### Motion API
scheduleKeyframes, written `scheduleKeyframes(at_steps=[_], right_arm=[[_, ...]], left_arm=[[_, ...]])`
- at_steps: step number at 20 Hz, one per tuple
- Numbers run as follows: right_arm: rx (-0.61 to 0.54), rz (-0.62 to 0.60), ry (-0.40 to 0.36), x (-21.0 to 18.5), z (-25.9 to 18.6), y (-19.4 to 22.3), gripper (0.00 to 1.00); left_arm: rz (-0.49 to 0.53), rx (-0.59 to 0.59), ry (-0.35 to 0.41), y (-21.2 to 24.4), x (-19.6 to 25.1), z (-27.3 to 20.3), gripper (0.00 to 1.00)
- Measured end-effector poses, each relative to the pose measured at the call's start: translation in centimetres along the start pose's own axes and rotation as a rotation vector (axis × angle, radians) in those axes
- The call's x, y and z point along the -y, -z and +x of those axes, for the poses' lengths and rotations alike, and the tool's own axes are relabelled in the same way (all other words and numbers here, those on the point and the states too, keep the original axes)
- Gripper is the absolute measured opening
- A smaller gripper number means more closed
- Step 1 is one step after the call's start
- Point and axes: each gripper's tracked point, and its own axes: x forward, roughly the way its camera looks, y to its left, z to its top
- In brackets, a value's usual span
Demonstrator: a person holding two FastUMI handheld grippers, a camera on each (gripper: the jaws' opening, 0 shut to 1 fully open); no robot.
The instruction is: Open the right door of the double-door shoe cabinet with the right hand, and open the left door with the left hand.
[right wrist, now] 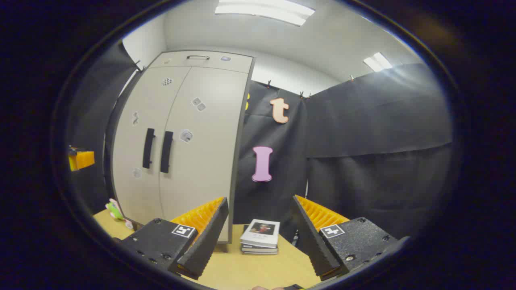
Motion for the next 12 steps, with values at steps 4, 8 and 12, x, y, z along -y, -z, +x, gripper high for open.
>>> scheduleKeyframes(at_steps=[4,8,12], right_arm=[[-0.012,-0.045,0.084,4.8,-1.0,-0.1,0.98],[0.028,-0.079,0.108,6.7,-1.8,-0.4,0.99],[0.043,-0.114,0.138,8.2,-2.5,0.0,0.98]], left_arm=[[0.005,-0.014,0.02,1.5,0.8,0.7,0.95],[-0.017,-0.024,0.043,2.1,2.1,1.1,0.95],[-0.023,-0.01,0.032,2.0,2.0,1.1,0.95]])
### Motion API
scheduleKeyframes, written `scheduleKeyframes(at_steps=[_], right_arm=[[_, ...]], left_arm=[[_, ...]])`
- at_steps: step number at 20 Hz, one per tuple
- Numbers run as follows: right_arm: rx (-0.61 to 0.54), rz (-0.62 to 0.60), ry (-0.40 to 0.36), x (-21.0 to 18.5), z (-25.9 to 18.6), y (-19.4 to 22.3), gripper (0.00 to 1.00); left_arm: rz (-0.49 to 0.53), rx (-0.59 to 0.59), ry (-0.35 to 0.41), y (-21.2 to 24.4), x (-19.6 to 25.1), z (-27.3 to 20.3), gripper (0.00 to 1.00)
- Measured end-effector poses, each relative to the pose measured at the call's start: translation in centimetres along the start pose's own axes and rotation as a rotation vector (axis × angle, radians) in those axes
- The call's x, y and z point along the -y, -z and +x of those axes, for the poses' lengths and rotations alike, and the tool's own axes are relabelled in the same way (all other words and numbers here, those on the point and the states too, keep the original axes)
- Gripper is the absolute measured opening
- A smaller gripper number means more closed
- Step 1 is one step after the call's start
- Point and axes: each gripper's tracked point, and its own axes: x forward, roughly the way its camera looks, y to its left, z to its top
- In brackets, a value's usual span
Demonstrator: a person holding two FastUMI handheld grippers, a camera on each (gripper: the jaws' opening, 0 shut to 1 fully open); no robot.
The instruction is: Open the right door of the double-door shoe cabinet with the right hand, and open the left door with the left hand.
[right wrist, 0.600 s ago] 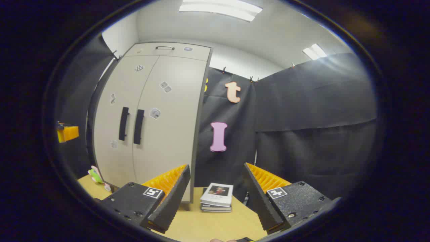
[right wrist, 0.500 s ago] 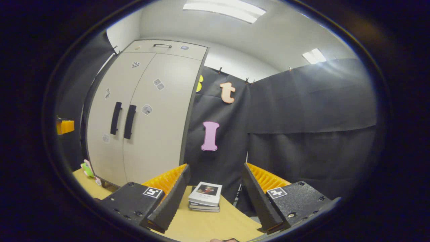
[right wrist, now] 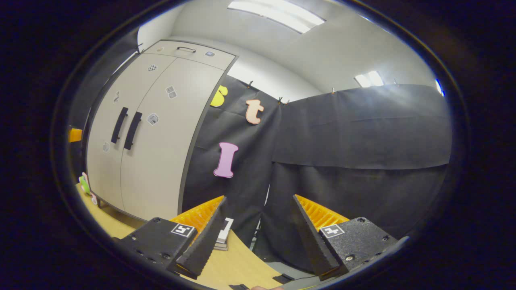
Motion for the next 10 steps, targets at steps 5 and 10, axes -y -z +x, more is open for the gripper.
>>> scheduleKeyframes(at_steps=[5,10], right_arm=[[0.011,-0.038,-0.021,0.4,0.2,0.8,0.98],[0.003,-0.08,0.029,3.1,1.6,2.8,0.98]], left_arm=[[0.003,-0.003,-0.026,0.1,-0.5,-0.3,0.95],[0.026,0.004,-0.039,-0.1,-0.8,-0.9,0.95]])
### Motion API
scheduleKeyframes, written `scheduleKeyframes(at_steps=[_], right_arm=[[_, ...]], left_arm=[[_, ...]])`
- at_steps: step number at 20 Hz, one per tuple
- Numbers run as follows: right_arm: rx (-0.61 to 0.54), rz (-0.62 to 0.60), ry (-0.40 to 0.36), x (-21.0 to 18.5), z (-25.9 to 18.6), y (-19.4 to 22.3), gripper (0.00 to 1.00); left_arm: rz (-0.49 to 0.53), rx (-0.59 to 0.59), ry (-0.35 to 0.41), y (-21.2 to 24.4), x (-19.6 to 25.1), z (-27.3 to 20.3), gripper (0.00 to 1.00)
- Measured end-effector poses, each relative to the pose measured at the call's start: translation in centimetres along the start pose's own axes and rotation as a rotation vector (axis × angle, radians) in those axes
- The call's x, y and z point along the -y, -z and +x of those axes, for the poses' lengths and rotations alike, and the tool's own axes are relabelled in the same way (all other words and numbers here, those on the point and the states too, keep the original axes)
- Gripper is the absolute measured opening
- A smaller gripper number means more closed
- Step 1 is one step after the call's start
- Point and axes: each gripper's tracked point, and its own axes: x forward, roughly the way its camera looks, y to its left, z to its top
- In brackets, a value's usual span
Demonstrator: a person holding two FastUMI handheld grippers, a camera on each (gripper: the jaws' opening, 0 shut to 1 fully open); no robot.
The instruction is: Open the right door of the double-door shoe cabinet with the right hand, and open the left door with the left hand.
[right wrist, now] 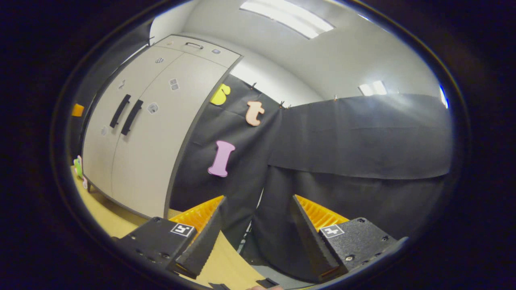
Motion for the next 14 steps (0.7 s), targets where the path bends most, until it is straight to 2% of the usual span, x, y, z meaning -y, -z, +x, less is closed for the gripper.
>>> scheduleKeyframes(at_steps=[3,4,6,9,10,11,13,14], right_arm=[[0.001,0.019,-0.03,-1.5,-1.0,-0.3,1.0],[-0.002,0.01,-0.038,-2.3,-1.2,-0.9,0.98],[-0.013,0.057,-0.081,-5.6,-2.5,-3.4,0.98],[0.006,0.146,-0.245,-14.4,-4.3,-8.9,0.98],[0.024,0.165,-0.308,-17.5,-4.9,-10.3,1.0],[0.038,0.2,-0.368,-20.3,-5.2,-11.6,0.98],[0.012,0.281,-0.487,-25.3,-5.5,-12.6,1.0],[-0.008,0.306,-0.511,-26.7,-4.8,-12.8,0.98]], left_arm=[[0.01,0.001,-0.005,0.0,0.0,-0.2,0.95],[0.012,-0.001,-0.006,0.0,0.0,-0.3,0.95],[0.009,-0.007,-0.012,0.0,0.0,-0.4,0.95],[-0.001,0.0,-0.002,-0.7,0.3,-0.5,0.95],[0.002,0.004,-0.001,-1.0,0.3,-0.6,0.95],[0.011,0.003,-0.005,-1.2,0.1,-0.5,0.95],[0.028,0.004,-0.021,-1.5,-0.6,-0.6,0.95],[0.029,0.005,-0.025,-1.6,-0.9,-0.7,0.95]])
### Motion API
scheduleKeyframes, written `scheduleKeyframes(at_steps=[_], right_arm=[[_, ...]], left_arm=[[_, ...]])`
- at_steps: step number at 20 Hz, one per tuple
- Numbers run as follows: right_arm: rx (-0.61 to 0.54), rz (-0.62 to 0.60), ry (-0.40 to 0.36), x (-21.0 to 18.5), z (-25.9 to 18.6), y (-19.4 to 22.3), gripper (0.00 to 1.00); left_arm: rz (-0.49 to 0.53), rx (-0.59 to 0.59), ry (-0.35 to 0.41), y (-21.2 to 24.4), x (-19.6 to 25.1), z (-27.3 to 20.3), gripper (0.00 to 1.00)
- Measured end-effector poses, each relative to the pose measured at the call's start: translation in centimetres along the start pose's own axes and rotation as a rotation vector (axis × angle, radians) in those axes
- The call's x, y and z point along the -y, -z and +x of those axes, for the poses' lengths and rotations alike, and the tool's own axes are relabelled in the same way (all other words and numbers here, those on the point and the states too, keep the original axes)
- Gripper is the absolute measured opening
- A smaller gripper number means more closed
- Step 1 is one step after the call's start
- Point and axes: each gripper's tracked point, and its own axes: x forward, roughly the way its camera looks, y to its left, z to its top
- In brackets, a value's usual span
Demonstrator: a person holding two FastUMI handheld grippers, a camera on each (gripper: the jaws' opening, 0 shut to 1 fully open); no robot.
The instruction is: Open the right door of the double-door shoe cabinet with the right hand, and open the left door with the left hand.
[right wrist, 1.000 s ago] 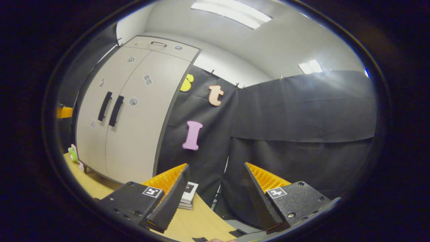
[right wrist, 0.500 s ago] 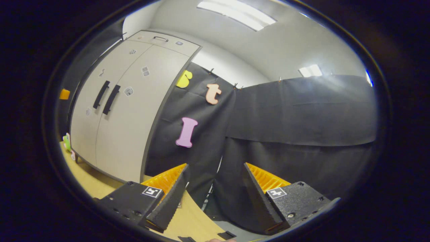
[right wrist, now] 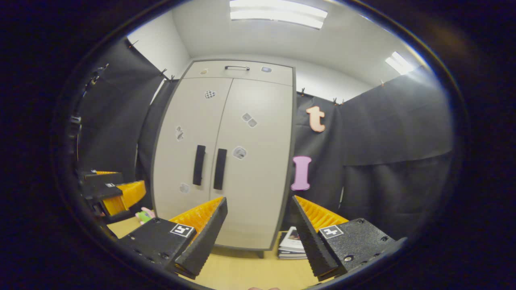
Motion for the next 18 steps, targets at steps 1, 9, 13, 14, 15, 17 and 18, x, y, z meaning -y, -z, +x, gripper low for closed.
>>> scheduleKeyframes(at_steps=[1,9,13,14,15,17,18], right_arm=[[-0.011,0.017,-0.007,-0.4,1.1,0.1,0.98],[-0.03,0.039,-0.024,-3.5,11.3,-2.0,0.97],[-0.061,0.054,-0.042,-5.7,16.7,-1.8,0.97],[-0.073,0.053,-0.046,-6.2,18.0,-1.5,0.97],[-0.089,0.045,-0.038,-6.4,19.2,-1.2,0.97],[-0.109,0.041,-0.038,-6.9,21.2,-0.9,0.96],[-0.108,0.046,-0.035,-7.1,21.9,-0.9,0.96]], left_arm=[[-0.004,0.0,0.001,-0.1,0.0,-0.2,0.95],[-0.003,0.0,0.026,0.0,-0.8,-1.8,0.95],[0.017,-0.024,0.015,1.2,-2.4,-2.9,0.95],[0.022,-0.029,0.007,1.4,-2.9,-3.1,0.95],[0.023,-0.035,-0.002,1.6,-3.3,-3.2,0.95],[0.023,-0.04,-0.021,1.7,-4.5,-3.3,0.95],[0.024,-0.043,-0.035,1.8,-5.1,-3.3,0.95]])
